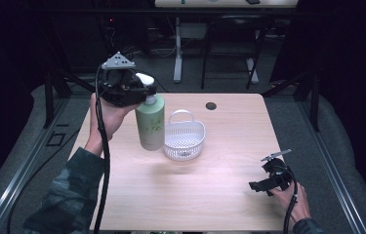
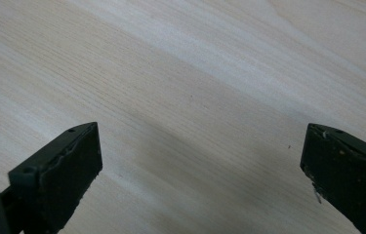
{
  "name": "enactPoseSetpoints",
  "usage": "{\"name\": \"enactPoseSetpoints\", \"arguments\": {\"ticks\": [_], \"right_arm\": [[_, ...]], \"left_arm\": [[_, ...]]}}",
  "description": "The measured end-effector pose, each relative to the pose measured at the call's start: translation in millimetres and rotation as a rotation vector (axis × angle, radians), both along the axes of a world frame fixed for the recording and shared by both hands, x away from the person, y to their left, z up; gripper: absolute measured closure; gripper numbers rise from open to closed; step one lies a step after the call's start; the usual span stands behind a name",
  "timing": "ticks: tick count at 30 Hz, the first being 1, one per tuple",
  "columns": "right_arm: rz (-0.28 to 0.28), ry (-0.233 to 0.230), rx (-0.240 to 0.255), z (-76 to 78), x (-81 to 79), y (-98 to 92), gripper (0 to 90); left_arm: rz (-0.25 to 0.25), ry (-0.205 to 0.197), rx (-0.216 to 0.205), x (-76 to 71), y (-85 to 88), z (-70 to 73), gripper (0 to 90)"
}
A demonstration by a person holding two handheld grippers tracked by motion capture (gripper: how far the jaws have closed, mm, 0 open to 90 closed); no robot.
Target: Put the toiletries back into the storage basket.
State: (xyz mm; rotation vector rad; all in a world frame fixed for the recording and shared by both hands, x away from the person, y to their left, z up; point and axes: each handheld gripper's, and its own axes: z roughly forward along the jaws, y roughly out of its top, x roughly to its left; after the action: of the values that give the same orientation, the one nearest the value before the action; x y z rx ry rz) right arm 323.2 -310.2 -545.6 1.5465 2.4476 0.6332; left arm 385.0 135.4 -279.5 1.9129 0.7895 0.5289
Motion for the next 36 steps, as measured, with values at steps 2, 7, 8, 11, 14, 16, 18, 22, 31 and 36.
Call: {"name": "enactPoseSetpoints", "arguments": {"ticks": [2, 7, 8, 11, 14, 16, 18, 22, 31, 36], "right_arm": [[0.0, 0.001, -0.006, -0.3, -0.2, -0.9, 1.2], [0.001, 0.0, -0.012, -0.4, -0.2, -1.9, 1.1], [0.002, 0.0, -0.013, -0.3, -0.2, -1.8, 1.1], [0.0, 0.0, -0.008, 0.3, -0.4, -0.8, 1.1], [-0.001, 0.004, -0.004, 0.2, -0.7, -0.5, 1.1], [0.002, -0.002, -0.011, 0.2, -0.8, -1.2, 1.1], [0.002, -0.003, -0.014, 0.4, -0.9, -1.6, 1.1], [0.002, -0.001, -0.013, 0.4, -0.9, -0.8, 1.1], [0.0, 0.003, -0.008, 0.4, -1.1, -0.5, 1.1], [0.002, -0.001, -0.014, 0.4, -1.0, -0.5, 1.2]], "left_arm": [[-0.002, -0.002, -0.001, 1.7, -2.0, 2.1, 67.8], [-0.007, -0.008, 0.004, 5.8, -8.4, 6.5, 67.8], [-0.007, -0.011, 0.005, 6.4, -9.4, 7.0, 67.8], [-0.012, -0.016, 0.003, 9.0, -13.9, 10.1, 67.9], [-0.013, -0.017, 0.003, 11.0, -15.5, 11.3, 67.9], [-0.012, -0.018, 0.002, 12.8, -17.5, 11.9, 67.9], [-0.016, -0.018, 0.004, 15.1, -19.2, 12.4, 67.9], [-0.014, -0.019, 0.009, 20.2, -23.5, 13.4, 67.9], [-0.022, -0.024, 0.01, 30.6, -37.1, 11.1, 67.9], [-0.032, -0.017, 0.003, 36.2, -44.2, 8.8, 67.9]]}}
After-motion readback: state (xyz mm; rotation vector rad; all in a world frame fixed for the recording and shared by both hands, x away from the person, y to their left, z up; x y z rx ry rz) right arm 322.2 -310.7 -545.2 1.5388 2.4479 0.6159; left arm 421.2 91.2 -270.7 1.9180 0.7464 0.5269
